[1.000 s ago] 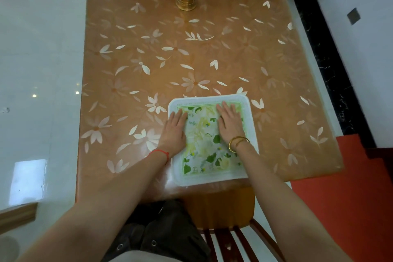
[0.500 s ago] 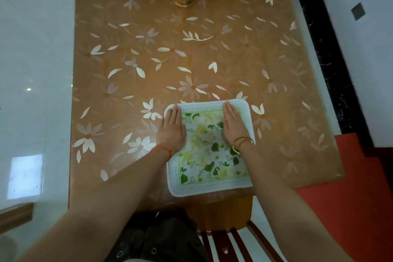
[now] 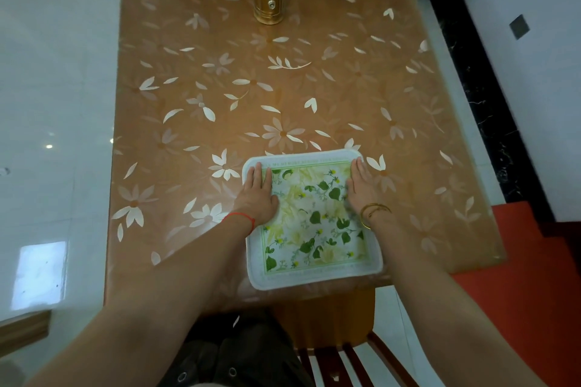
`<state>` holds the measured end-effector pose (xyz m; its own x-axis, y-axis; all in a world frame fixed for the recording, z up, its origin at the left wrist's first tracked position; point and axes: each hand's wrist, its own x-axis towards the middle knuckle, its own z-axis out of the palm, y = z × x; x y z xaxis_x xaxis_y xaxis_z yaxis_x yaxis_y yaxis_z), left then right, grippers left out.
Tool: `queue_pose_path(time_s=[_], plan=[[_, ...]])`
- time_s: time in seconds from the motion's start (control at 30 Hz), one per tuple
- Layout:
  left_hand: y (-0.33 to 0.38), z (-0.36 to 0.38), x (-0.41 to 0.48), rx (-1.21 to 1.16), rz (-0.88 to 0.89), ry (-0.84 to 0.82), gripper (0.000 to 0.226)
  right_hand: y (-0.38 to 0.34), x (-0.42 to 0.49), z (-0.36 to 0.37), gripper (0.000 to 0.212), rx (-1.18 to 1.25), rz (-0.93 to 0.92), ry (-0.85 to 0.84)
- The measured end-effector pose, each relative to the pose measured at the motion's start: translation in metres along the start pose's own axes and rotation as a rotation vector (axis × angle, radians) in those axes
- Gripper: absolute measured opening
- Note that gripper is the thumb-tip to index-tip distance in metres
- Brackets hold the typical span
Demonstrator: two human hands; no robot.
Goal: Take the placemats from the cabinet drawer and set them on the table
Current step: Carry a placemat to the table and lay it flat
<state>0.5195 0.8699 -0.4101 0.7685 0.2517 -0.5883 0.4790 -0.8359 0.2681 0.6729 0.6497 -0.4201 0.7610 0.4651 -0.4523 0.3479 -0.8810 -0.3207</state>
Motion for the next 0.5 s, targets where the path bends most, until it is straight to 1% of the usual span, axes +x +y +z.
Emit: queue_pose_path(time_s=[0.1,0.2,0.27,0.4,0.5], plan=[[-0.007,0.000,-0.007,-0.036,0.041,-0.002,0.064,0.005,-0.017,0.003,0.055,-0.033,0.006,0.006],[-0.011,0.018,-0.028,0.019,0.088,0.013,0.064,0.012,-0.041,0.017,0.055,-0.064,-0.056,0.006],[-0.010,0.033,-0.043,0.027,0.108,0.006,0.065,0.017,-0.055,0.028,0.055,-0.070,-0.064,0.016],[-0.007,0.041,-0.054,0.100,0.097,-0.020,0.066,0.025,-0.071,0.033,0.055,-0.039,-0.039,-0.005],[-0.003,0.031,-0.053,0.104,0.105,-0.083,0.067,0.027,-0.083,0.034,0.056,-0.008,0.003,-0.006]])
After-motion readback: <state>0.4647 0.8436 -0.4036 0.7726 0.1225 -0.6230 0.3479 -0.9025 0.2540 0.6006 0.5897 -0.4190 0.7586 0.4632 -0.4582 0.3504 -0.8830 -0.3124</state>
